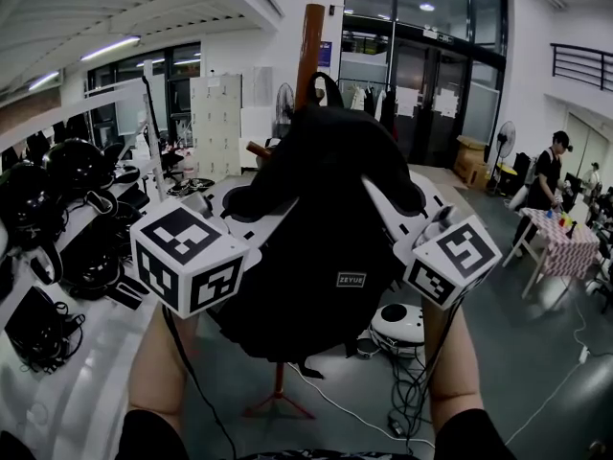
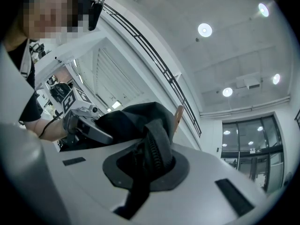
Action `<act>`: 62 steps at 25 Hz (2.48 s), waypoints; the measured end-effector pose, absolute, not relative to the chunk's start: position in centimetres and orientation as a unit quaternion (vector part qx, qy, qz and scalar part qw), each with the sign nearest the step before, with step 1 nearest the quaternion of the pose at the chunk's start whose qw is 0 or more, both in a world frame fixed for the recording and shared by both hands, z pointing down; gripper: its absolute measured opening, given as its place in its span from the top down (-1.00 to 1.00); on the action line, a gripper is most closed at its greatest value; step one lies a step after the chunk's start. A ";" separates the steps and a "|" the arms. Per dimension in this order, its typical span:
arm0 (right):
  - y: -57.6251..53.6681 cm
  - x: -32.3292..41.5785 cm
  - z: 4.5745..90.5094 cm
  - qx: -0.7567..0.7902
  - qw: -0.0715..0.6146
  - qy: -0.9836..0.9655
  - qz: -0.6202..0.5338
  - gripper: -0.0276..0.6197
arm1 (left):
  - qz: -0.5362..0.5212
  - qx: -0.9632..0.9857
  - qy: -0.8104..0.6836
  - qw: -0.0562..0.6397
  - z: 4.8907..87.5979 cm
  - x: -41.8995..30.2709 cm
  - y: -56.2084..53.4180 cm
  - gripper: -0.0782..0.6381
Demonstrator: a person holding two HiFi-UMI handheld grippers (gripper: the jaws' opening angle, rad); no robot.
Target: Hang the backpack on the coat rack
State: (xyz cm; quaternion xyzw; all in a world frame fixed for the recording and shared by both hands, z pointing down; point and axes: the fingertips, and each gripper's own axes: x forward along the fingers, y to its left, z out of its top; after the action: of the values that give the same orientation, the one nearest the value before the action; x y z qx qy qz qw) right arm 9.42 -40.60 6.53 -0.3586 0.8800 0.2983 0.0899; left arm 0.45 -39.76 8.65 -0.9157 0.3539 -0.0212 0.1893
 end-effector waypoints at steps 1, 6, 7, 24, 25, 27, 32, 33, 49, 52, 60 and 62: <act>-40.6 9.4 6.4 -0.356 0.090 0.881 0.299 0.86 | -0.020 -0.916 0.354 0.188 8.6 0.5 -39.7 0.61; -40.2 9.5 6.2 -0.352 0.091 0.881 0.304 0.86 | -0.019 -0.915 0.356 0.191 8.3 0.5 -39.3 0.61; -40.3 9.6 6.2 -0.355 0.091 0.880 0.303 0.86 | -0.020 -0.915 0.355 0.190 8.2 0.6 -39.5 0.61; -44.5 9.3 9.7 -0.353 0.075 0.902 0.238 0.86 | -0.033 -0.932 0.342 0.119 11.7 0.2 -43.2 0.61; -44.7 9.3 10.0 -0.353 0.074 0.903 0.235 0.86 | -0.033 -0.932 0.342 0.116 12.0 0.2 -43.4 0.61; -45.2 9.2 10.5 -0.350 0.074 0.905 0.230 0.86 | -0.032 -0.933 0.340 0.109 12.5 0.1 -43.9 0.61; -45.8 9.1 11.4 -0.352 0.074 0.905 0.225 0.86 | -0.030 -0.936 0.336 0.099 13.4 -0.1 -44.6 0.60; -46.0 9.0 11.4 -0.355 0.072 0.905 0.225 0.86 | -0.030 -0.937 0.336 0.097 13.4 -0.2 -44.8 0.60; -47.7 8.3 10.5 -0.344 0.052 0.916 0.198 0.86 | -0.018 -0.946 0.319 0.059 12.8 -0.9 -46.4 0.61; -47.8 8.5 10.9 -0.341 0.054 0.919 0.193 0.86 | -0.016 -0.946 0.317 0.056 13.1 -0.7 -46.4 0.61; -47.2 8.0 11.3 -0.342 0.059 0.917 0.197 0.86 | -0.004 -0.952 0.303 0.051 13.6 -1.3 -46.0 0.61; -46.8 8.3 11.5 -0.343 0.062 0.917 0.197 0.86 | -0.003 -0.952 0.300 0.053 13.8 -1.0 -45.7 0.60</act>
State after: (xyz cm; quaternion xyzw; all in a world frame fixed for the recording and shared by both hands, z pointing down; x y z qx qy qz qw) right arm 8.32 -46.81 11.53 -0.3428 0.9166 0.1965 0.0617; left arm -0.98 -45.67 13.77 -0.9524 0.3003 -0.0029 0.0528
